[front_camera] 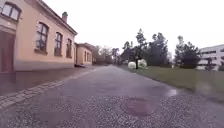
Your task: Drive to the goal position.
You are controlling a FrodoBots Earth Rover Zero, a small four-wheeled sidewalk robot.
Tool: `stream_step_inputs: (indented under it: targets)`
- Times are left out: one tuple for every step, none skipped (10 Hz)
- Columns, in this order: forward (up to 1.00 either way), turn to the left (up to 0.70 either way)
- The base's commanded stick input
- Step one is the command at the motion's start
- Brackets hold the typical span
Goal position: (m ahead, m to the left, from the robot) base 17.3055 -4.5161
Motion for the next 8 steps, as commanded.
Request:
stream_step_inputs:
  targets:
    - [1.0, 0.0]
    - [1.0, 0.06]
    - [1.0, 0.4]
    - [1.0, 0.37]
    - [1.0, 0.06]
    - [1.0, 0.0]
    - [1.0, 0.0]
    - [1.0, 0.0]
